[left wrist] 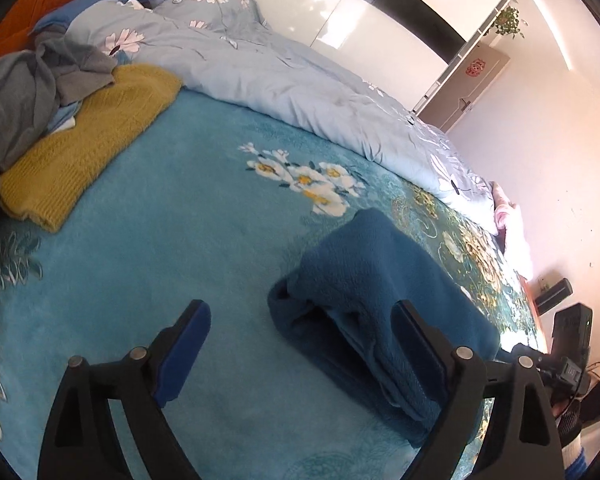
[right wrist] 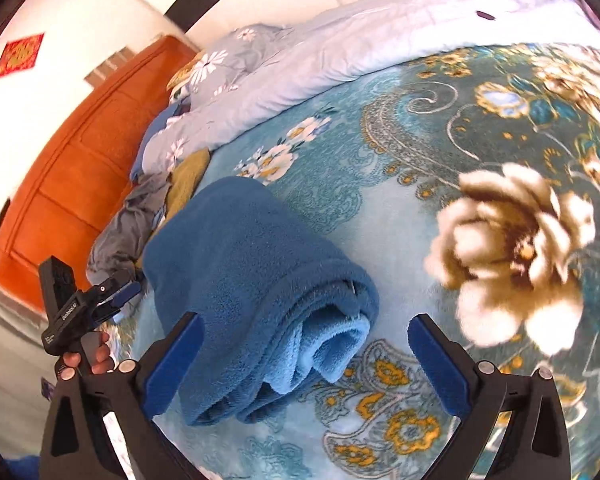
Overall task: Fold clothes
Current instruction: 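Grasp the folded jacket bundle with both tools and lift it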
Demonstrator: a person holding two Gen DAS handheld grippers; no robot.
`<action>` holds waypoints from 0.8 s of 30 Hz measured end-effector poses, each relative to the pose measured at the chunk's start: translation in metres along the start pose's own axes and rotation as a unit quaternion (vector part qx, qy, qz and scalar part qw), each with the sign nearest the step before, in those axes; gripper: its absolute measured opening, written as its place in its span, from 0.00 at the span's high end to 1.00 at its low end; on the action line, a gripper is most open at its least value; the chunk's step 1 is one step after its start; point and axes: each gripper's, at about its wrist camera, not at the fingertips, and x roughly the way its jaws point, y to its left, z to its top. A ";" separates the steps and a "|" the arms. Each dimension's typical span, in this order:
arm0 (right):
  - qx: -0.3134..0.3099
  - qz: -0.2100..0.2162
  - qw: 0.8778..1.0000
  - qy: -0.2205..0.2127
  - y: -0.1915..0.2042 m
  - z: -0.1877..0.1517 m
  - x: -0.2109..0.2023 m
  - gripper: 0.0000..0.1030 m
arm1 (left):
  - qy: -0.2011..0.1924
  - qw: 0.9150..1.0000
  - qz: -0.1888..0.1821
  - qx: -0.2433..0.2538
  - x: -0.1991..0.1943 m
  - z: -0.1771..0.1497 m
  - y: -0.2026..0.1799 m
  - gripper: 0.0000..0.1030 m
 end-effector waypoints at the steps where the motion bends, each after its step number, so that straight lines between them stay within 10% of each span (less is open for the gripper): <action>1: 0.024 0.005 1.000 -0.004 -0.003 -0.007 0.002 0.00 | 0.012 1.000 -0.004 0.005 0.006 0.011 -0.001 0.10; 13: 0.142 0.032 0.989 -0.018 -0.006 -0.043 0.046 0.00 | 0.161 0.979 -0.089 0.089 0.104 0.051 -0.020 0.10; 24: 0.175 0.049 0.983 -0.032 -0.003 -0.046 0.067 0.00 | 0.208 0.963 -0.169 0.028 0.131 0.039 0.002 0.10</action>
